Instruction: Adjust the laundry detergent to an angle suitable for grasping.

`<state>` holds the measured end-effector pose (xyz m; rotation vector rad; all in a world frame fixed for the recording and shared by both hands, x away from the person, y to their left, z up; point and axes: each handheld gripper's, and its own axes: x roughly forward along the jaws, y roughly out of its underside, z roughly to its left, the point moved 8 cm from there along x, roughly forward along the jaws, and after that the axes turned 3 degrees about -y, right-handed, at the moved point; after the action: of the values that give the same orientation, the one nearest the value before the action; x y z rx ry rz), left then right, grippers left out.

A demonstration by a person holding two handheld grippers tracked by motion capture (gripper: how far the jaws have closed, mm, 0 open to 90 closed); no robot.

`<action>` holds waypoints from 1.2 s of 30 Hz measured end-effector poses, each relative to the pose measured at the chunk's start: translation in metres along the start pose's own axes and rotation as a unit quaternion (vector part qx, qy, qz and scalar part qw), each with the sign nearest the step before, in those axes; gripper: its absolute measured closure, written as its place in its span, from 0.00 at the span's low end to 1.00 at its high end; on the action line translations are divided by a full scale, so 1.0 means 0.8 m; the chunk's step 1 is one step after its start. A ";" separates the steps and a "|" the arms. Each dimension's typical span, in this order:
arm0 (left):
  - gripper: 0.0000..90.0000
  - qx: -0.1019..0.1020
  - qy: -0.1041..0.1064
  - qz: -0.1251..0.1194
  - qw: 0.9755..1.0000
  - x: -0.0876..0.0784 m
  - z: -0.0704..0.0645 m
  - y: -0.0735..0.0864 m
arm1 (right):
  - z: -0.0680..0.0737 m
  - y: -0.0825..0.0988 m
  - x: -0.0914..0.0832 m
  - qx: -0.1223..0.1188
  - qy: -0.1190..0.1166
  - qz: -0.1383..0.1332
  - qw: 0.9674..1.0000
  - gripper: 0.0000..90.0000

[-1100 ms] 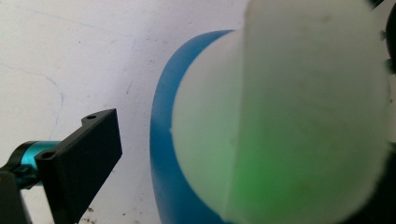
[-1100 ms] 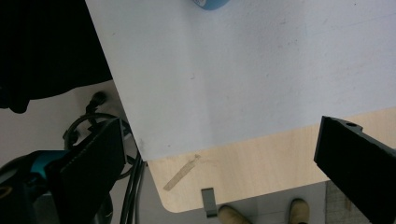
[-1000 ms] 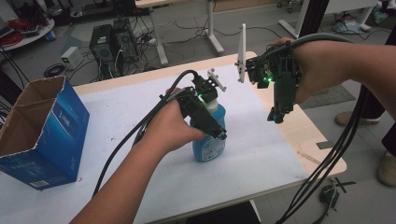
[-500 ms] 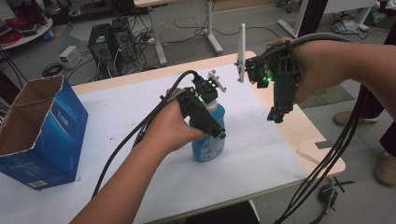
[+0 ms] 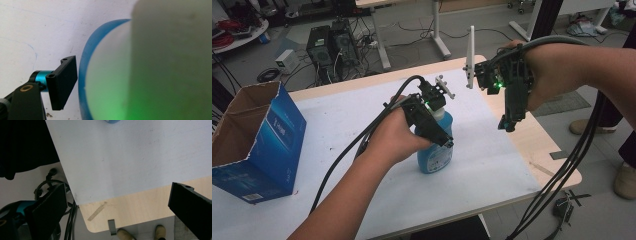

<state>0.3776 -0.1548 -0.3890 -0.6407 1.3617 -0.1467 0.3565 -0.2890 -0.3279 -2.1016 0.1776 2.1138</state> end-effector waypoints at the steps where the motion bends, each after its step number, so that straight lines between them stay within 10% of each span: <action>1: 0.22 0.000 0.000 0.000 1.000 0.000 0.000 0.000 | 0.000 0.000 0.000 0.000 0.000 -0.001 1.000 0.02; 36: 0.48 -0.002 0.016 0.003 1.000 0.002 -0.004 0.004 | -0.002 0.000 0.004 -0.001 0.001 0.004 1.000 0.02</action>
<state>0.3745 -0.1539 -0.3923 -0.6403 1.3951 -0.1508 0.3584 -0.2894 -0.3315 -2.1070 0.1846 2.1169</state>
